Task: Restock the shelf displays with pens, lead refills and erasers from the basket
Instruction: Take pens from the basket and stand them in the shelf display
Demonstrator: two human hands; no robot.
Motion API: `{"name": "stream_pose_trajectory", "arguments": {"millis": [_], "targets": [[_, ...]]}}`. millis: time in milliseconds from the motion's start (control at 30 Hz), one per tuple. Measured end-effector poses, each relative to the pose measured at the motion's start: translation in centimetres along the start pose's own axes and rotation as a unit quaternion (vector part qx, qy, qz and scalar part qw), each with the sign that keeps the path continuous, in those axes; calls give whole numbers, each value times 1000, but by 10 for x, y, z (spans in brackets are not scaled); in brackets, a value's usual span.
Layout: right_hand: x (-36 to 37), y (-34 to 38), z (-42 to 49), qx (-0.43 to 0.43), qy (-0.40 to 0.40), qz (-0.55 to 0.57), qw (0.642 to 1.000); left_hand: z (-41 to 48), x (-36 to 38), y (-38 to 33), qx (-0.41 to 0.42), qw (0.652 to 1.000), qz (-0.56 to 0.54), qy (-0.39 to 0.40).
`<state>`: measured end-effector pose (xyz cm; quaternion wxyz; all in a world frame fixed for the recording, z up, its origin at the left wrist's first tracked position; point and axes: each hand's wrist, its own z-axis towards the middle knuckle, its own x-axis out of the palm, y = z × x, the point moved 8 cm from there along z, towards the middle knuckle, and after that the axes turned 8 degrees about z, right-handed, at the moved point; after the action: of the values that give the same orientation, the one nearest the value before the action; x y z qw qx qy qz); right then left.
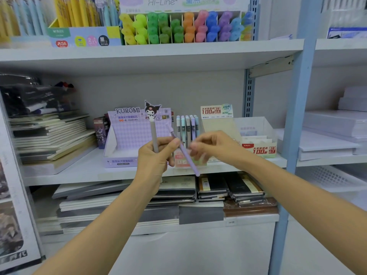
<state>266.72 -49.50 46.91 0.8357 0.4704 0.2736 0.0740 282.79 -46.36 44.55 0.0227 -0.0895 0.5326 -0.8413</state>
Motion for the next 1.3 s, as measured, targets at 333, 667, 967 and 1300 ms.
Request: {"name": "stream_pose_trajectory", "arguments": {"millis": [333, 667, 967, 1300], "targets": [[-13, 40, 16, -77, -76, 24, 994, -3, 18, -5, 19, 997, 69, 43], [-92, 48, 18, -142, -297, -16, 944, 2, 14, 11, -3, 996, 51, 79], [-65, 14, 34, -115, -267, -119, 949, 3, 4, 23, -46, 993, 91, 64], [-63, 14, 47, -105, -222, -132, 960, 10, -3, 29, -13, 997, 50, 56]]}}
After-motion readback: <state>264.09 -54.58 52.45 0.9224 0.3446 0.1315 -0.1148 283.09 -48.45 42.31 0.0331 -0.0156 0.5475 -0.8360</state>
